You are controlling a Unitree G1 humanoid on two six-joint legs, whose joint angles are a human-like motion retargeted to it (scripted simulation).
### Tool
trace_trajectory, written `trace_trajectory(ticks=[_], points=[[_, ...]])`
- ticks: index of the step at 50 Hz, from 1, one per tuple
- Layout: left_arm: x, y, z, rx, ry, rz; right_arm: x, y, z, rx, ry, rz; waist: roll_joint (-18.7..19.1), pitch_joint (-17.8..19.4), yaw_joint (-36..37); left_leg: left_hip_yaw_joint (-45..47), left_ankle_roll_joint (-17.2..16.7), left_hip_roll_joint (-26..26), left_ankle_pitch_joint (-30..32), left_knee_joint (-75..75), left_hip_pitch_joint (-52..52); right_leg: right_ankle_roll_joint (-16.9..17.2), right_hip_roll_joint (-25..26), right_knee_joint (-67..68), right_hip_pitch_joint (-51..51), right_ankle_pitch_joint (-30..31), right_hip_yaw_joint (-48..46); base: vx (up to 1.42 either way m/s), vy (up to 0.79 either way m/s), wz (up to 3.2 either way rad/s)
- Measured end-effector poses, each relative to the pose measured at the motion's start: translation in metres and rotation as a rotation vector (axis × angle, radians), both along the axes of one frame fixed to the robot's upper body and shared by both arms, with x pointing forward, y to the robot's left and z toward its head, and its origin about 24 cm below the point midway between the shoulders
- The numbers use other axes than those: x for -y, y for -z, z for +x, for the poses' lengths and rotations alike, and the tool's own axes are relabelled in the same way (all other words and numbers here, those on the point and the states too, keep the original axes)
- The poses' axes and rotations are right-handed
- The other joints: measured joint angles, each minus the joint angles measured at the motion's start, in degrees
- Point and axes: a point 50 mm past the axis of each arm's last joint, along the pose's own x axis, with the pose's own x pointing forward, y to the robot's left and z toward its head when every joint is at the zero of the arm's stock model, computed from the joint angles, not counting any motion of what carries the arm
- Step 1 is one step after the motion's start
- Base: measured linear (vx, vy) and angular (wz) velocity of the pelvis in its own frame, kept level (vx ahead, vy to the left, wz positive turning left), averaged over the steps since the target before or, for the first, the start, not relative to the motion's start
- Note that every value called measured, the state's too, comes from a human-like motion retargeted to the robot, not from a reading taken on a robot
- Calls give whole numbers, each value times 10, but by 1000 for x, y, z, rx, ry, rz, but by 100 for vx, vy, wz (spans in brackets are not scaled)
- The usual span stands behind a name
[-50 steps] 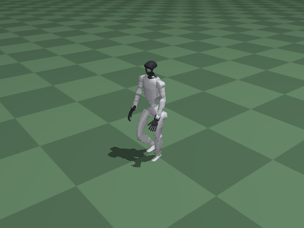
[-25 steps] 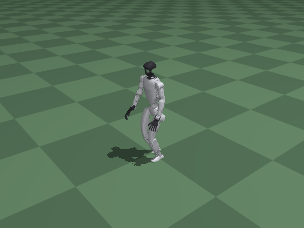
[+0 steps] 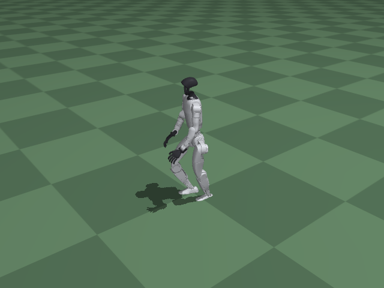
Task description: Walk
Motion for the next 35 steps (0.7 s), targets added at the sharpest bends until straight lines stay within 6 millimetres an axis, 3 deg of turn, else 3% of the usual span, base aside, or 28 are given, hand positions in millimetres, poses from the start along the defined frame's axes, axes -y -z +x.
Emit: trace_trajectory(ticks=[5, 11, 15, 18, 21, 24, 30, 35], points=[[6, -11, 14, 78, 3, -29, 4, 6, -13, -27, 11, -11, 9, -14, -2, 1, -10, 10, -8, -4, 15, 27, 47, -160, -29, 22, 3, 0, -1, -33], [15, -13, 15, 104, 46, -58, 3, 10, -21, -43, -1, -21, 22, -34, 8, -10, -17, 34, -54, 76, 8, 29, 93, -209, -21, 46, 11, 2, -2, -32], [18, -2, -4, 49, 67, -66, 3, 11, -22, -35, -20, -40, 38, -38, 19, -16, -35, 75, -70, 229, -20, 9, 127, -179, 7, 43, 8, 2, -5, -34], [16, 11, -26, -25, 68, -54, 1, 7, -15, 4, -45, -58, 57, -34, 34, -16, -50, 133, -32, 420, -78, -18, 165, -164, 32, 22, -1, -2, -6, -47], [14, 21, -44, -99, 82, -27, 0, -3, 3, 79, -63, -81, 73, -30, 56, -23, -44, 192, 5, 582, -160, -42, 202, -175, 57, 2, -5, -3, -5, -54], [10, 27, -57, -160, 89, -6, 1, -19, 28, 176, -56, -109, 74, -30, 78, -32, -25, 223, 4, 646, -247, -52, 223, -208, 87, -7, 4, -2, -3, -51], [-1, 39, -91, -263, 46, -5, 6, -52, 71, 353, 12, -116, 45, -30, 101, -25, -15, 197, -7, 489, -358, -48, 213, -241, 148, -31, 40, 0, 1, -35], [-5, 46, -116, -336, -3, -23, 10, -72, 89, 440, 61, -90, 15, -53, 87, -27, -43, 113, 63, 194, -362, -35, 163, -235, 173, -54, 53, 0, 0, 0]])
